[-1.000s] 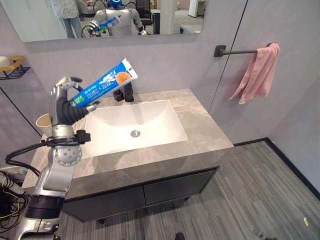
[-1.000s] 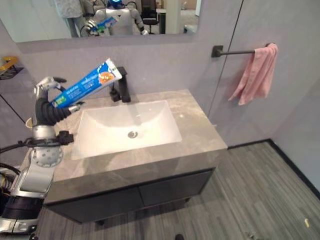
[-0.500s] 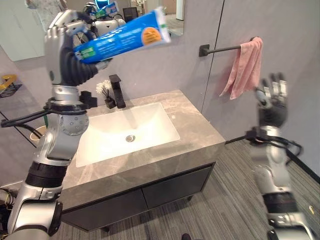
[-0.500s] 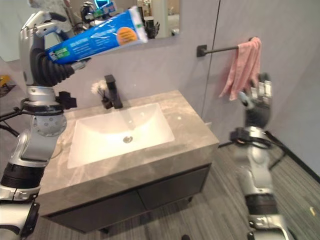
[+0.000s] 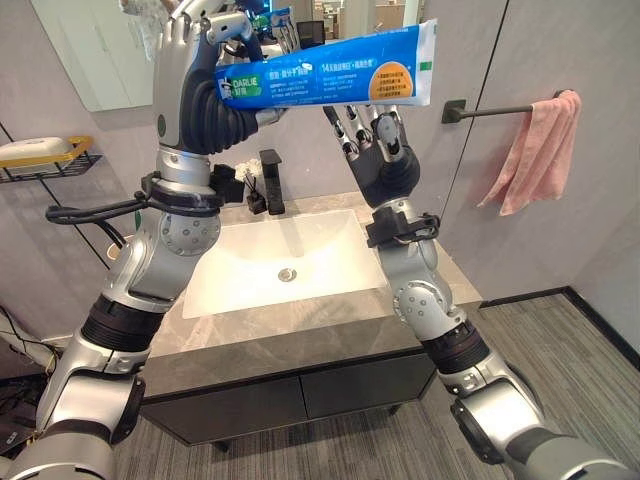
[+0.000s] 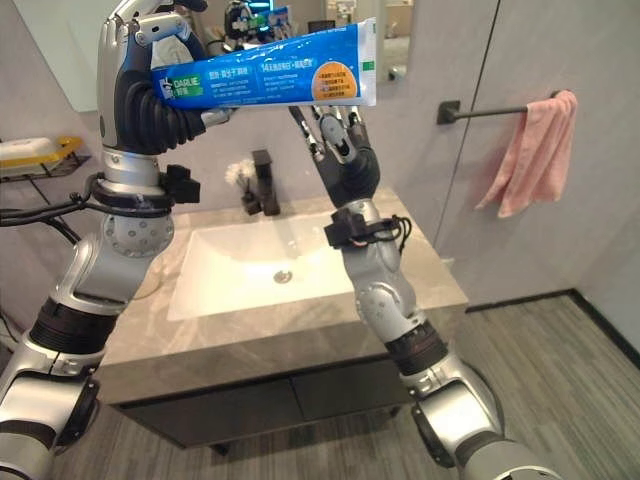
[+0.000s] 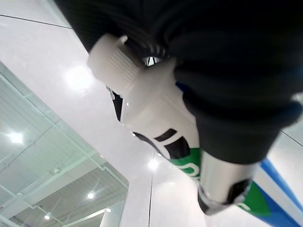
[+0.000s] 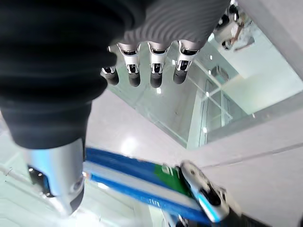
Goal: Put brush and paste in cup on sink, flatten towel.
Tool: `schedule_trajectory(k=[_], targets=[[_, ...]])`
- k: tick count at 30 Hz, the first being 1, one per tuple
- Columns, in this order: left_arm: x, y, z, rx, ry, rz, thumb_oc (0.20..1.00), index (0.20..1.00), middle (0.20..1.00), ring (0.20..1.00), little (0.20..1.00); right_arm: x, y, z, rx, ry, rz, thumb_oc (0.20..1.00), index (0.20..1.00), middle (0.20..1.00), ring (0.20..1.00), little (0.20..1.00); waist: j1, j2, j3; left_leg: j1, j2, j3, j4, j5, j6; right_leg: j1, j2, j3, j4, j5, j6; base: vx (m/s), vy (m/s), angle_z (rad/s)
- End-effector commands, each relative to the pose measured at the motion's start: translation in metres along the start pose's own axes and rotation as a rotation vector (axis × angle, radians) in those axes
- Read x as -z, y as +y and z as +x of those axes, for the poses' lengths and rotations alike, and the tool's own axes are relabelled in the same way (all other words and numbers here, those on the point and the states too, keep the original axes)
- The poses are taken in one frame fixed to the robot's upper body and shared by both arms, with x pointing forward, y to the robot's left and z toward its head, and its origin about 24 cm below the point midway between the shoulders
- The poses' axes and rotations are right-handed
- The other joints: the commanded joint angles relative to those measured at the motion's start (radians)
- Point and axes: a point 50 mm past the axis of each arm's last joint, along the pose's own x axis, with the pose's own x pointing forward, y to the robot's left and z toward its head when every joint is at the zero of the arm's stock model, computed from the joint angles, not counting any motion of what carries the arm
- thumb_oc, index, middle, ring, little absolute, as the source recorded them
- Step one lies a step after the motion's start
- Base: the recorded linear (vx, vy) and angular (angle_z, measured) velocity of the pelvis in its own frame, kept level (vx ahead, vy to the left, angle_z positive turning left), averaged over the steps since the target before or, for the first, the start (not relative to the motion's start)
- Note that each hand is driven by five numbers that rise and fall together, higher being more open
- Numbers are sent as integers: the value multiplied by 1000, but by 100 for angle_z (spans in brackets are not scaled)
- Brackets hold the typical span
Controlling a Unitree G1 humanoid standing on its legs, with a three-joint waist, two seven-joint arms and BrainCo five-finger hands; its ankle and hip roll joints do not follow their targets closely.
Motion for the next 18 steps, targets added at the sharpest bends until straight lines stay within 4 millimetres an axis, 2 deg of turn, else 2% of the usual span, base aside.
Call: schedule_trajectory(k=[1,6,18], targets=[[-12,19,33,-139,-95,0,200,200,200,200,200,-22,31,30,-164,-128,44,1000,1000,1000,1000,1000,14,-50,-21,0,13,-20,3,-5,5,80,-56,12,-1,-24,72,9,-6,8],[-13,18,31,-138,-98,-6,200,200,200,200,200,-21,47,33,-243,-132,66,1000,1000,1000,1000,1000,21,-55,-21,-4,12,-30,3,-5,6,84,-57,3,-1,-25,72,1,0,1],[-9,12,23,-68,-93,10,200,200,200,200,200,-24,60,36,-291,-145,50,1000,1000,1000,1000,1000,27,-65,-17,-11,8,-38,3,-7,9,79,-60,-2,-1,-24,74,4,5,3]])
